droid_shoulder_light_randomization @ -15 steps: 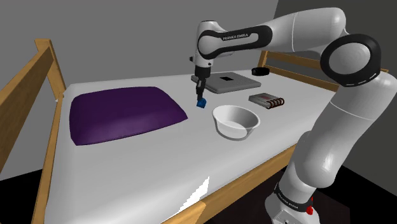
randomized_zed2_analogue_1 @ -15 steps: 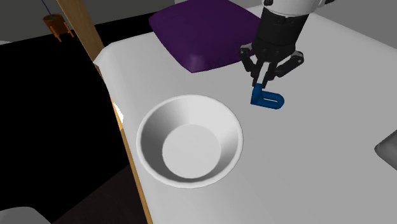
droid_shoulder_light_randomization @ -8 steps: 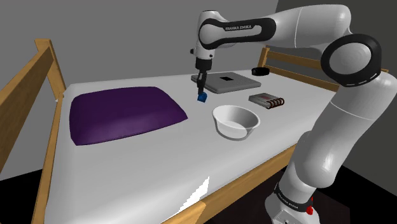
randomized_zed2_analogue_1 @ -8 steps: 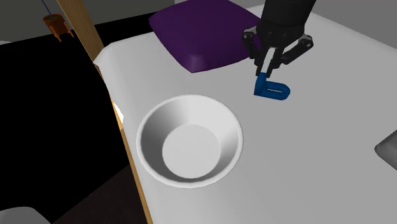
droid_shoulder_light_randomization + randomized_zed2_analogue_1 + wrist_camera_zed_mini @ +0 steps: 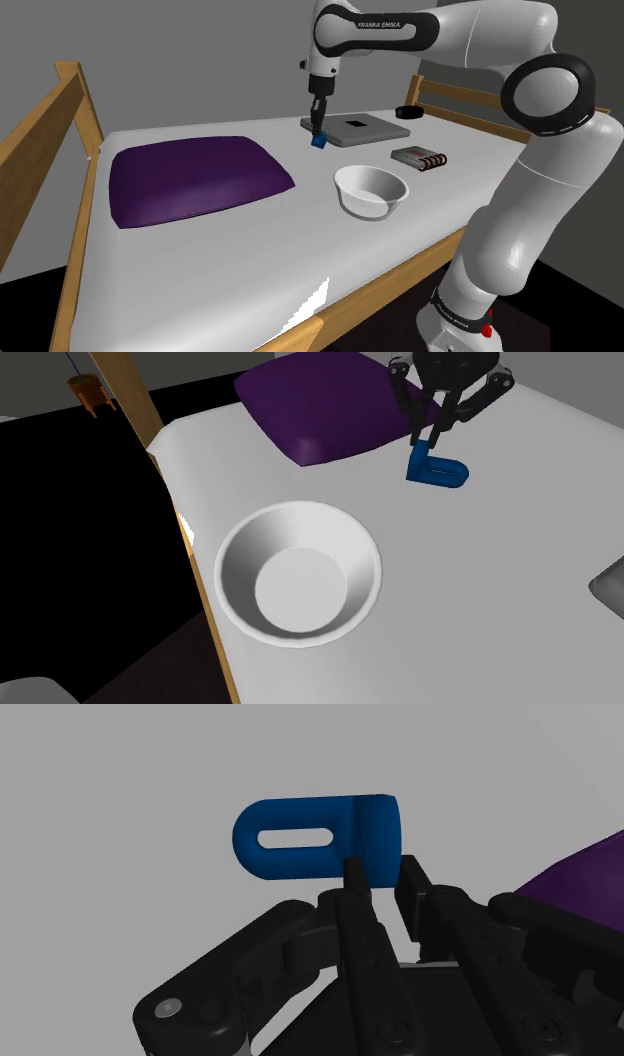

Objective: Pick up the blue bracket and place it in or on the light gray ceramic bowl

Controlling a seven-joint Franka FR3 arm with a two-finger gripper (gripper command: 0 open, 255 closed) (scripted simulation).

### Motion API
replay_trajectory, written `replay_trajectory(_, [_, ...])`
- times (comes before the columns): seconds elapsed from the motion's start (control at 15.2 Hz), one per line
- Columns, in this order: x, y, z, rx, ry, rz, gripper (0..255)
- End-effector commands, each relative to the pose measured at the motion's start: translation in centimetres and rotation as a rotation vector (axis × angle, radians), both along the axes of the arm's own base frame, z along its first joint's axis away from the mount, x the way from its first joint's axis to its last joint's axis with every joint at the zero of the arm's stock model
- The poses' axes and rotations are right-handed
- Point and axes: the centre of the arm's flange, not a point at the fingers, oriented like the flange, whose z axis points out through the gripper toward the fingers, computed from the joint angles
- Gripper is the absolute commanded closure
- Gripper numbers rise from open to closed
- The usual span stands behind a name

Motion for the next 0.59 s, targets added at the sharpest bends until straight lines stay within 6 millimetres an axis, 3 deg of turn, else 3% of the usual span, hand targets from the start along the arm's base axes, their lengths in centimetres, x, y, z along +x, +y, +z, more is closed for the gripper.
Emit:
replay_trajectory(0.0, [0.0, 0.0, 1.1, 0.0, 0.0, 0.0, 255])
replay_trajectory(0.33, [0.0, 0.0, 3.6, 0.0, 0.0, 0.0, 255])
replay_trajectory(0.53, [-3.8, 0.7, 4.0, 0.0, 0.0, 0.0, 255])
